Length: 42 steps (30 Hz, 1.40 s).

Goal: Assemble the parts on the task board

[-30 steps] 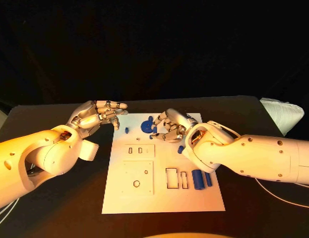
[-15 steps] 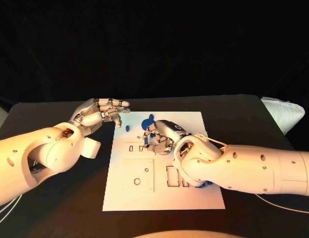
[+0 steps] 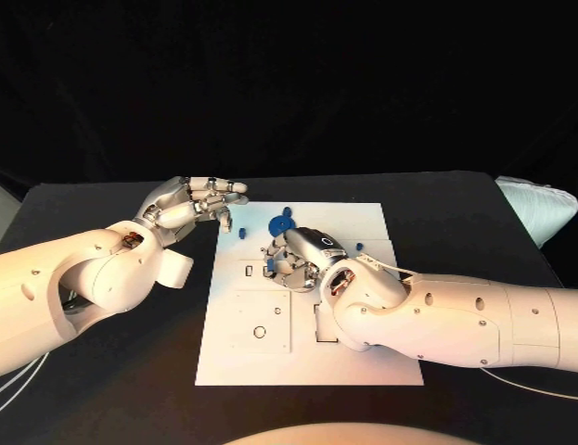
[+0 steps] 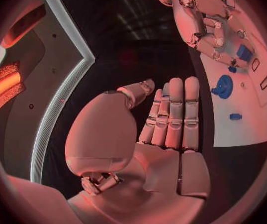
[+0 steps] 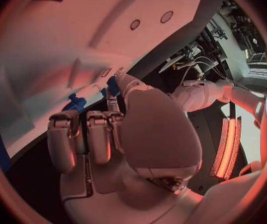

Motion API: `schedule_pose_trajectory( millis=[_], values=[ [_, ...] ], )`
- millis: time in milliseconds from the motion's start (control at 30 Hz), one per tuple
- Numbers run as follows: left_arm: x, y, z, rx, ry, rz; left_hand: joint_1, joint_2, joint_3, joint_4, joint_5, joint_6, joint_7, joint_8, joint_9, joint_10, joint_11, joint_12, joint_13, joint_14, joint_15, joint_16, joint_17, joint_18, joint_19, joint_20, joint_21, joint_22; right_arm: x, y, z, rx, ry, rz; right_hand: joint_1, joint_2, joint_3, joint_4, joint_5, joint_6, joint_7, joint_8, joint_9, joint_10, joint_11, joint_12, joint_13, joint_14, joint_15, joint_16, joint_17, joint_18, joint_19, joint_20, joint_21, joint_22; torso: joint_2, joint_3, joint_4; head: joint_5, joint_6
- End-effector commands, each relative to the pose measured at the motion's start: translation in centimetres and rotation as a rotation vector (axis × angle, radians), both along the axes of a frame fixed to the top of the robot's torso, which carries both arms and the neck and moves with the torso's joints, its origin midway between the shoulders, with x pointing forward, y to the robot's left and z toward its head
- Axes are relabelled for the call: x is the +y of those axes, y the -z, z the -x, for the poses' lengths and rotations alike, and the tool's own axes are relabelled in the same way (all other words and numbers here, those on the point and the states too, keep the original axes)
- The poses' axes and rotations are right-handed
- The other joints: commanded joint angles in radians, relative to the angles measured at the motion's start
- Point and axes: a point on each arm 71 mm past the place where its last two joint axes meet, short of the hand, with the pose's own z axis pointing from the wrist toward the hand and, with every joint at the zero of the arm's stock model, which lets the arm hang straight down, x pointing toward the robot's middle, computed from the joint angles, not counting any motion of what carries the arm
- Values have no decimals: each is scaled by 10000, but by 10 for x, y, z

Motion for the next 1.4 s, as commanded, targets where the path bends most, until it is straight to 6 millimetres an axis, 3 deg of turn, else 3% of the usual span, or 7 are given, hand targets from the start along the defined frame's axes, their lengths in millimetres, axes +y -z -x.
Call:
schedule_pose_trajectory(
  millis=[33, 367, 833, 1400],
  values=[
    [-3, -1, 1, -28, 223, 79, -24, 6, 54, -11, -13, -59, -26, -34, 14, -73, -5, -39, 10, -72, 14, 61, 13, 46, -64, 21, 51, 12, 1, 0, 0, -380, -119, 282, -27, -4, 64, -11, 31, 40, -21, 32, 189, 679, -70, -46, 2256, 1043, -78, 64, 2634, -143, 1065, -52, 47, 2627, -3, -6, -20, 26, -39],
    [-2, -1, 1, -18, 211, 68, -12, 1, 60, -23, -13, -56, -35, -24, 26, -63, -11, -31, 19, -78, 12, 67, 15, 46, -82, 24, 89, 38, 0, 8, -1, -410, -68, 664, -88, -58, 64, -10, 20, 31, -13, 47, 189, 683, -65, -42, 2261, 1043, -76, 64, 2634, -143, 1065, -52, 47, 2627, -4, 2, 2, 46, -88],
    [0, -1, 1, -4, 206, 56, -12, 1, 60, -23, -13, -56, -35, -24, 26, -63, -11, -31, 19, -78, 12, 67, 15, 46, -82, 24, 89, 38, 0, 12, 0, -456, -74, 890, -217, -147, 56, 15, -23, 18, -9, 75, 188, 700, -57, -26, 2278, 1039, -70, 57, 2617, -143, 1065, -49, 47, 2627, -3, 19, -23, 58, -152],
    [0, -1, 1, 2, 211, 48, -20, 2, 60, -17, -13, -57, -34, -21, 32, -62, -10, -30, 23, -81, 13, 68, 15, 46, -97, 25, 104, 44, -1, 14, -1, -449, -65, 965, -417, -307, 11, 67, -25, -48, 13, 96, 174, 637, -43, -98, 2215, 1033, -59, 48, 2594, -143, 1065, -42, 47, 2627, -6, 10, -22, 56, -166]
  ],
)
